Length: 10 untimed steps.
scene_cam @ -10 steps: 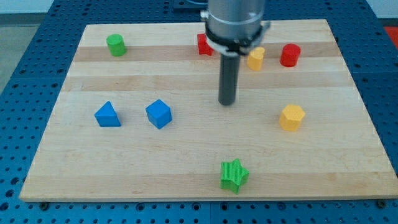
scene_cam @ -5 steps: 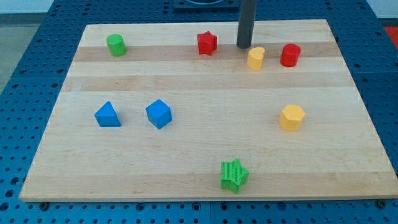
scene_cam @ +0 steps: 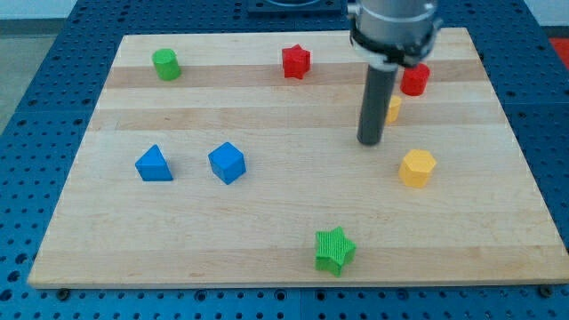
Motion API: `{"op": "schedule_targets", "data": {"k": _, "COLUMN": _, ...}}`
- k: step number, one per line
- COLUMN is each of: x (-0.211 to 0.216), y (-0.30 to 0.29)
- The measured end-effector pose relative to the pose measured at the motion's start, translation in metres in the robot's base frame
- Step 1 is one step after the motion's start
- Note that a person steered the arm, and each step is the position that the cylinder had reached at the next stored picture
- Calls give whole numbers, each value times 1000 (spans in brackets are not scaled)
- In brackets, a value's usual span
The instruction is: Move yellow heart to the bottom of the red circle
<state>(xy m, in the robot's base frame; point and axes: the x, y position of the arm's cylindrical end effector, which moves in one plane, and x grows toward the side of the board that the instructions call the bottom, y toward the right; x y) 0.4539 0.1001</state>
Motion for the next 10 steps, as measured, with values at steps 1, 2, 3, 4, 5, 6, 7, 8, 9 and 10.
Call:
{"op": "schedule_targets", "data": {"k": 1, "x": 47, "y": 2}}
{"op": "schedule_targets", "data": {"k": 2, "x": 48, "y": 2}}
{"op": "schedule_targets", "data": {"k": 3, "x": 46, "y": -10}}
{"op": "schedule_targets", "data": {"k": 4, "x": 8, "y": -41}}
{"op": "schedule_targets", "data": {"k": 5, "x": -62, "y": -63}}
{"op": "schedule_targets", "data": {"k": 6, "x": -88, "y": -65}}
{"op": "schedule_targets", "data": {"k": 7, "x": -88, "y": -65}}
{"op": "schedule_targets", "data": {"k": 8, "x": -88, "y": -65}}
{"op": "schedule_targets", "data": {"k": 9, "x": -89, "y": -35}}
{"op": "schedule_targets", "data": {"k": 10, "x": -91, "y": 0}}
